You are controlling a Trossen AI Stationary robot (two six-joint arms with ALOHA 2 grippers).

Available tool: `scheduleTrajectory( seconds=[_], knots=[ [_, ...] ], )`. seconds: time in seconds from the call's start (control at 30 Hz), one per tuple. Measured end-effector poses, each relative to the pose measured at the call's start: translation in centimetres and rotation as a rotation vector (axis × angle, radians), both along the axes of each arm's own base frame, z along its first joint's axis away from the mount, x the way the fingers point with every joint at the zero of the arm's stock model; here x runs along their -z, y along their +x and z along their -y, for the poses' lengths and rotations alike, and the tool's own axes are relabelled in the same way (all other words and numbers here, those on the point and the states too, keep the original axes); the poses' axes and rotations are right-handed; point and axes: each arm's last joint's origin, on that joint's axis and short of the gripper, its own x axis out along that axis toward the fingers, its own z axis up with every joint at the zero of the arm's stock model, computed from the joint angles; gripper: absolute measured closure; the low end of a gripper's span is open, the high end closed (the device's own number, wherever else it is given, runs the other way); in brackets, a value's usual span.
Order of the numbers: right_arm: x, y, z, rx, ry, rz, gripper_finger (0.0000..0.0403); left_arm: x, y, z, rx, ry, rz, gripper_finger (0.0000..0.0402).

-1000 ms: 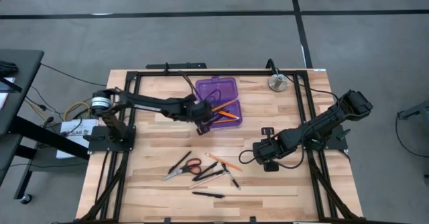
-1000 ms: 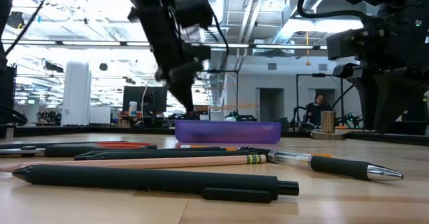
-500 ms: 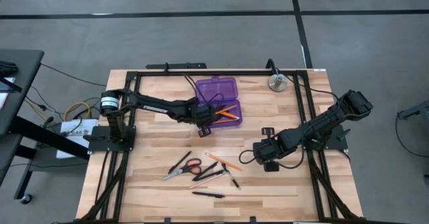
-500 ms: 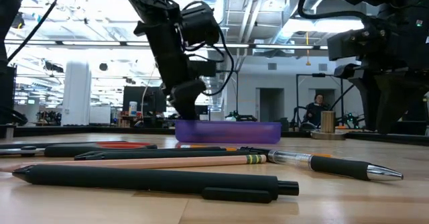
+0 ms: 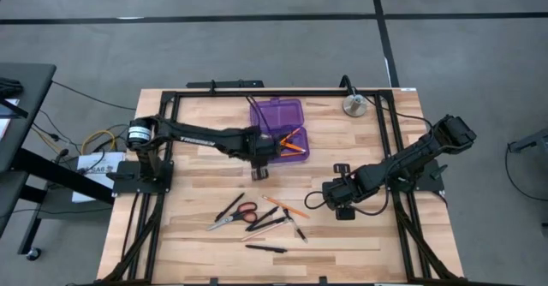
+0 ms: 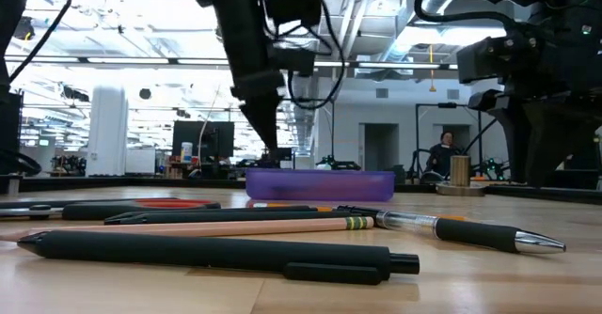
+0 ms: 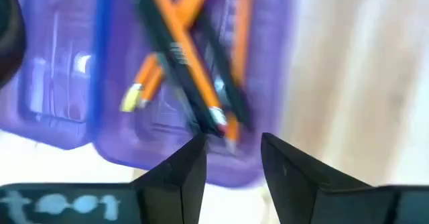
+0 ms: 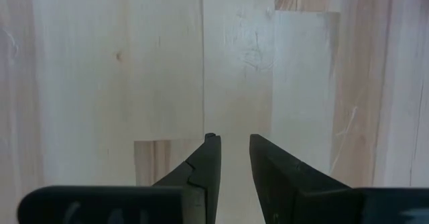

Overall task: Pick & place school supplies into a supply box
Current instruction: Put the yellow pencil into the purple supply box

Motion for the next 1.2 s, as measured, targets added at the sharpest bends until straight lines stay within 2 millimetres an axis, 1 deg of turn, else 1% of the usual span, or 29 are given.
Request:
scheduleTrajectory(
  seconds=[0.2, 0.27, 0.37, 0.47, 0.53, 0.63, 0.87, 1.1, 1.2],
  knots=[
    [0.0, -0.1, 0.1, -0.008, -0.013, -0.012, 0.0327, -0.4, -0.4, 5.4, 0.253, 0.025, -0.067, 0.0269],
    [0.0, -0.1, 0.1, -0.007, -0.028, -0.007, 0.0327, -0.4, -0.5, 6.9, 0.311, 0.014, -0.065, 0.0269],
    [0.0, -0.1, 0.1, -0.006, -0.041, -0.001, 0.0327, -0.3, -0.8, 8.8, 0.373, -0.021, -0.062, 0.0269],
    [0.0, -0.1, 0.0, -0.008, -0.062, 0.015, 0.0327, -0.2, -0.9, 9.8, 0.419, -0.08, -0.062, 0.0275],
    [0.0, 0.0, -0.2, -0.013, -0.063, 0.032, 0.0327, 0.0, -0.8, 10.1, 0.433, -0.099, -0.054, 0.0281],
    [-0.1, 0.1, -0.6, -0.023, -0.056, 0.062, 0.0327, 0.8, -0.5, 10.0, 0.464, -0.104, 0.0, 0.0292],
    [-0.1, -0.1, -1.4, -0.024, -0.04, 0.078, 0.0327, 2.8, -0.8, 8.5, 0.437, -0.102, 0.008, 0.0301],
    [-0.1, -0.3, -1.6, -0.027, -0.041, 0.074, 0.0327, 3.4, -0.5, 8.2, 0.458, -0.095, 0.073, 0.0302],
    [-0.1, -0.3, -1.6, -0.026, -0.041, 0.074, 0.0327, 3.6, -0.5, 8.2, 0.47, -0.09, 0.071, 0.0302]
  ],
)
